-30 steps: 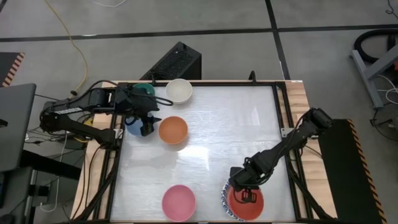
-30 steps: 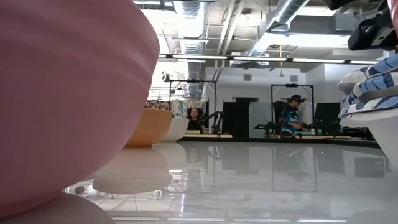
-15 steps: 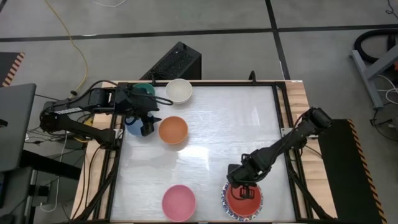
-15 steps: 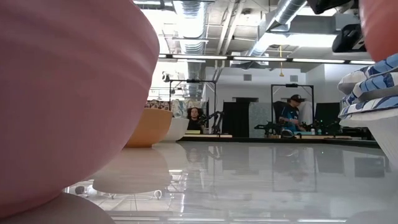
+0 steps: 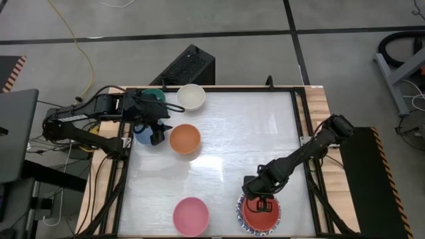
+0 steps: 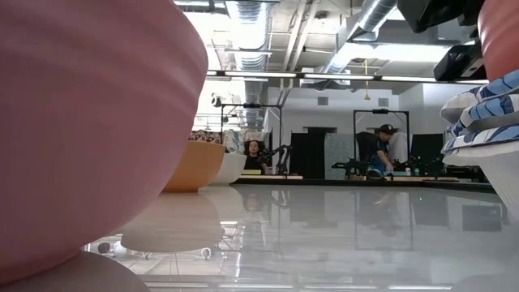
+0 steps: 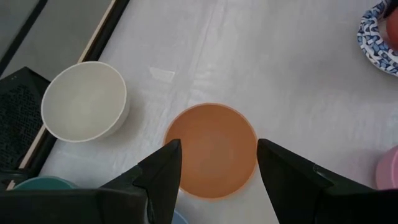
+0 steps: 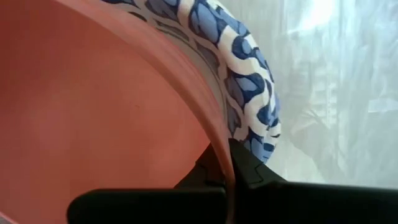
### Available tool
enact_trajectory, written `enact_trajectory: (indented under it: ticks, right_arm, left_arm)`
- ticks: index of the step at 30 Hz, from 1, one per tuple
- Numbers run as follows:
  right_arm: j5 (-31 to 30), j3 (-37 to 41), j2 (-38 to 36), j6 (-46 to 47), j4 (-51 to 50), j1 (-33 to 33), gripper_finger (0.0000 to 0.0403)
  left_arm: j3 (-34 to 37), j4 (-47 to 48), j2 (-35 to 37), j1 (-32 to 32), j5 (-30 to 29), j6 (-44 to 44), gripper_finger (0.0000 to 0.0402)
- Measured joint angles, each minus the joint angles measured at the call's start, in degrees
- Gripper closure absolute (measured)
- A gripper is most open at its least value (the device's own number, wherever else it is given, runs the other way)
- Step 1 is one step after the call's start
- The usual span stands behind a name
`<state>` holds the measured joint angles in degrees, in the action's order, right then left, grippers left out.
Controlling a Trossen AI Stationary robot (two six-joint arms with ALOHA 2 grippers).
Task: Nest bowls inside each other
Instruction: Stack the orange bowl on top of the other white paper bowl
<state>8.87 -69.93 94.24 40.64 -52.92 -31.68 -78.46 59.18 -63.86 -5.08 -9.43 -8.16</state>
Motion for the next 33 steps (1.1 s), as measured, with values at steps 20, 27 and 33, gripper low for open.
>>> enact_trajectory:
  ticks: [20, 27, 33]
  right_arm:
    - [0.3, 0.0, 3.0, -0.7, 0.9, -0.2, 0.0394]
    - [1.9, 0.0, 3.7, -0.6, 0.9, -0.1, 0.0391]
    - [1.9, 0.0, 3.7, -0.6, 0.9, -0.2, 0.0373]
  left_arm:
    - [0.0, -0.2, 0.0, 0.0, -0.3, 0.3, 0.0202]
    - [0.0, -0.2, 0.0, 0.0, -0.3, 0.3, 0.0202]
    - [0.0, -0.2, 0.0, 0.0, -0.3, 0.3, 0.0202]
